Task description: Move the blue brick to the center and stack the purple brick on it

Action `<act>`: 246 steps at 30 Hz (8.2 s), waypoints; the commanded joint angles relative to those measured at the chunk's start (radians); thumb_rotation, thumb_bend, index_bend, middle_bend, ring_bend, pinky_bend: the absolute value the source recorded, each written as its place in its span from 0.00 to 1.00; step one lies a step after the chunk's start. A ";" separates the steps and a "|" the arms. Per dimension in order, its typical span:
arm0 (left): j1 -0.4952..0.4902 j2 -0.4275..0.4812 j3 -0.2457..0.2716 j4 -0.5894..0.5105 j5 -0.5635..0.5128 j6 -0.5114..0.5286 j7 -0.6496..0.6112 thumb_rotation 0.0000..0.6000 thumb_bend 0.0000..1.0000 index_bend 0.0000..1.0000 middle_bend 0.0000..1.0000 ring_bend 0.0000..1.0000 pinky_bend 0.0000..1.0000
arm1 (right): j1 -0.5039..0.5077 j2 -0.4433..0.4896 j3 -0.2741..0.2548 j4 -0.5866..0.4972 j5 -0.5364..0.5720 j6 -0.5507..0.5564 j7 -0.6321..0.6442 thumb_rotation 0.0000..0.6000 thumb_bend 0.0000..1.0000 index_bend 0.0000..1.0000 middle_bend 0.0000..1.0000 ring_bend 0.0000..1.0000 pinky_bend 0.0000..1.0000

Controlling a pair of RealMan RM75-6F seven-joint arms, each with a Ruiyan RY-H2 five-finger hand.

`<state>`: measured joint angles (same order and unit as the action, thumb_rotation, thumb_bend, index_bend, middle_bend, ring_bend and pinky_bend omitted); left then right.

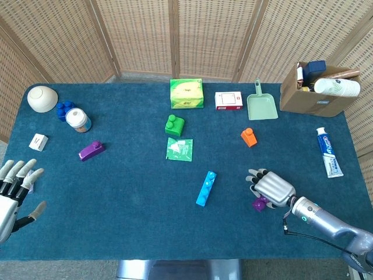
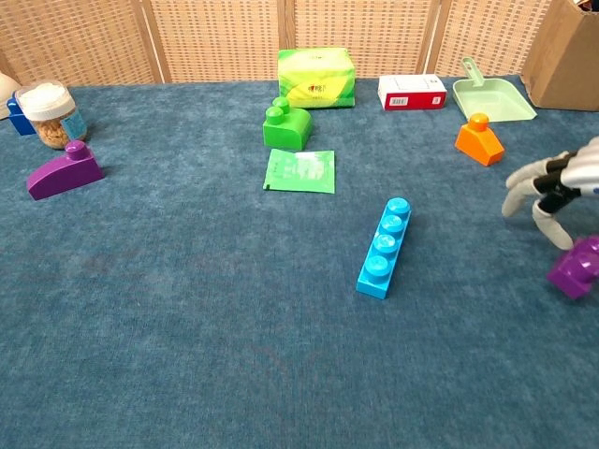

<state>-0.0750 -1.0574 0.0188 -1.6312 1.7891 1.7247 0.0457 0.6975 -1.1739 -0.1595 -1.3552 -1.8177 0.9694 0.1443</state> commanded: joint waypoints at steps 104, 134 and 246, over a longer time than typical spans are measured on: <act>-0.001 -0.093 -0.034 0.206 -0.108 -0.046 -0.195 1.00 0.33 0.11 0.00 0.00 0.00 | 0.419 -0.171 0.169 -0.145 0.220 -0.398 -0.172 1.00 0.16 0.59 0.23 0.12 0.23; 0.005 -0.102 -0.034 0.226 -0.113 -0.038 -0.218 1.00 0.33 0.11 0.00 0.00 0.00 | 0.432 -0.184 0.169 -0.136 0.260 -0.418 -0.185 1.00 0.15 0.48 0.22 0.09 0.22; 0.029 -0.043 -0.035 0.143 -0.106 -0.003 -0.206 0.99 0.32 0.09 0.00 0.00 0.00 | 0.182 -0.487 0.101 0.178 0.037 0.087 0.198 0.39 0.00 0.08 0.01 0.00 0.00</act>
<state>-0.0462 -1.1003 -0.0166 -1.4885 1.6829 1.7210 -0.1604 0.8805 -1.6570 -0.0555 -1.1817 -1.7781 1.0525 0.3424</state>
